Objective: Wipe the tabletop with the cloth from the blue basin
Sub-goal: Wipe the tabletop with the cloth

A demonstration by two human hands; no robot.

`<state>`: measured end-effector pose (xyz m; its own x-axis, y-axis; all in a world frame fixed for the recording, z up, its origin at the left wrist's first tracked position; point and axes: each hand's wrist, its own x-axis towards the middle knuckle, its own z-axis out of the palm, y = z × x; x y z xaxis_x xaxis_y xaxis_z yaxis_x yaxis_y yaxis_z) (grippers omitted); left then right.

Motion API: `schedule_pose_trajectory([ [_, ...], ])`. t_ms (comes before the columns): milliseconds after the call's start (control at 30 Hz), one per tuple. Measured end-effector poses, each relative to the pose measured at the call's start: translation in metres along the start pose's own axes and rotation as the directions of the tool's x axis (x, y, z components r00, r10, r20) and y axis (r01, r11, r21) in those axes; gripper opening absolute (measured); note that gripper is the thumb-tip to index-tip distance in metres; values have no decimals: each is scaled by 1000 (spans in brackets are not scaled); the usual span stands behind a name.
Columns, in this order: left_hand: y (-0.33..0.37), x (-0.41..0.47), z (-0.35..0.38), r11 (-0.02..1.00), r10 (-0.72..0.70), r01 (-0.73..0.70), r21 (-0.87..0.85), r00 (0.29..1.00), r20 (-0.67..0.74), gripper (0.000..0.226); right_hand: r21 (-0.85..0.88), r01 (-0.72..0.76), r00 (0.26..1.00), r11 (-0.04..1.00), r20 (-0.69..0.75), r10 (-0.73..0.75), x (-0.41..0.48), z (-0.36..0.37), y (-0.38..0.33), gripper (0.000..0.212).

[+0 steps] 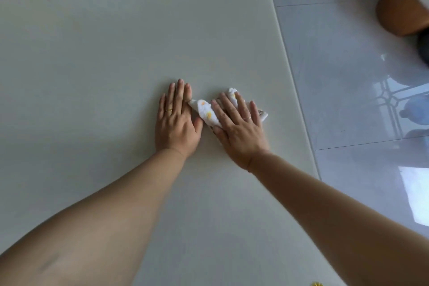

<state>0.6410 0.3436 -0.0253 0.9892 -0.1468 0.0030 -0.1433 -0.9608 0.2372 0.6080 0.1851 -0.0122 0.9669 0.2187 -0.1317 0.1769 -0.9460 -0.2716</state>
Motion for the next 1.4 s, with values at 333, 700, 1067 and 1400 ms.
schedule_pose_trajectory([
  [333,1,0,-1,999,-16,16,29,1000,-1,63,74,-294,954,953,-46,298,67,4,-21,56],
  [700,0,2,-4,1000,-26,26,2,999,39,65,118,-540,830,833,-86,551,130,-13,11,54],
  [1067,2,2,-9,999,-21,19,30,998,55,64,103,-523,846,846,-55,530,164,-26,37,54],
  [1400,-4,93,-4,994,-113,112,12,992,49,69,-47,-60,998,997,1,60,199,-35,57,53],
])
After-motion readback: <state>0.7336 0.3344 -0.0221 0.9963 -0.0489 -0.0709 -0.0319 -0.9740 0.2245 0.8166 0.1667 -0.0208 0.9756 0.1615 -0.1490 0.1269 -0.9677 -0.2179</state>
